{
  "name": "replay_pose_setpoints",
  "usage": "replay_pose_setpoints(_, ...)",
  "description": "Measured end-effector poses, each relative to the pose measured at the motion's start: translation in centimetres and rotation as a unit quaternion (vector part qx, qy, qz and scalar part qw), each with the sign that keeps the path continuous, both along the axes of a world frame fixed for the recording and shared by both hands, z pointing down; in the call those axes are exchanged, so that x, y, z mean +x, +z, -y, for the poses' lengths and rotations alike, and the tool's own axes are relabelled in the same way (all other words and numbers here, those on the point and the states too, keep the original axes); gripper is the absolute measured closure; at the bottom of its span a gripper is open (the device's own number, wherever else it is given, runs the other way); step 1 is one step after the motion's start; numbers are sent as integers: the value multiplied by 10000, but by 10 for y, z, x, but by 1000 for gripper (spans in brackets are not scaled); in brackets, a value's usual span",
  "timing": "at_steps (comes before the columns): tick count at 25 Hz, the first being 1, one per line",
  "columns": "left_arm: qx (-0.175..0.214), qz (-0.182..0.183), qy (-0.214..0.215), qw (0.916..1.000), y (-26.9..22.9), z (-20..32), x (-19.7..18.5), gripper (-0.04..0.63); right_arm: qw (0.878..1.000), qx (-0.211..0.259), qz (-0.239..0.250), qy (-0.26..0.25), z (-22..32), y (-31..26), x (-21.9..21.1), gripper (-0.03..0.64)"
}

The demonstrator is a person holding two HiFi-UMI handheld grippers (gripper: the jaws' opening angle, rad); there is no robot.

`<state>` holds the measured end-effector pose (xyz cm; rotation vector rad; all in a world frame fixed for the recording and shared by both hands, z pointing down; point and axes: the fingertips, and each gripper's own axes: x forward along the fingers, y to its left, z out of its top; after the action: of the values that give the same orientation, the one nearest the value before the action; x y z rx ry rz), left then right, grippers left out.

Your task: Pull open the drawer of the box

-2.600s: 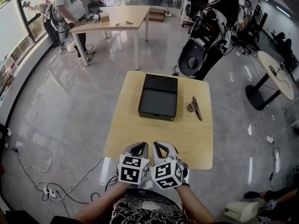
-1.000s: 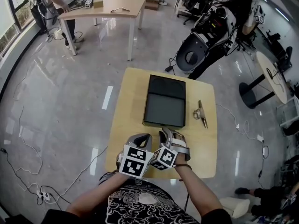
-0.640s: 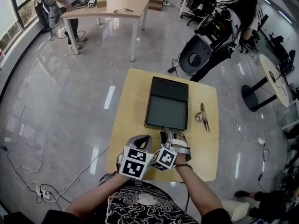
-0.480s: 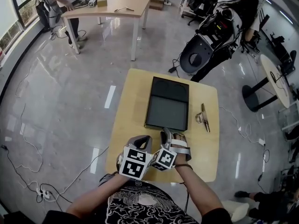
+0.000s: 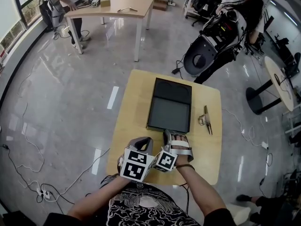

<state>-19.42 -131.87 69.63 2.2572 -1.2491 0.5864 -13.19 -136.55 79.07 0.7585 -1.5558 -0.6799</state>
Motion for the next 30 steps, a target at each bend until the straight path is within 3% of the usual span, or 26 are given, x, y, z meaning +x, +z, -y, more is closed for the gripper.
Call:
replay_pose_setpoints(5, 12, -21, -36, 10000, -16, -30, -1, 583, 9999, -132, 4, 3, -29, -14, -1, 555)
replay_pose_setpoints(9, -22, -62, -87, 9999, -25, -39, 20, 581, 9998, -164, -100, 53, -32, -23, 22, 560)
replay_pose_setpoints(14, 18, -109, -149, 9998, -19, -112, 27, 581, 9992, -359, -42, 176, -105, -8, 35, 565)
replay_pose_setpoints(18, 29, -106, -224, 9997, -29, -136, 34, 583, 9991, -376, 148, 94, -131, -23, 37, 566)
replay_pose_setpoints(25, 84, -103, -237, 9996, -33, -201, 77, 583, 9981, -530, 285, 115, -199, -23, 79, 568)
replay_pose_setpoints(30, 81, -98, -250, 9996, -42, -223, 71, 582, 9976, -564, 366, 156, -222, -33, 73, 569)
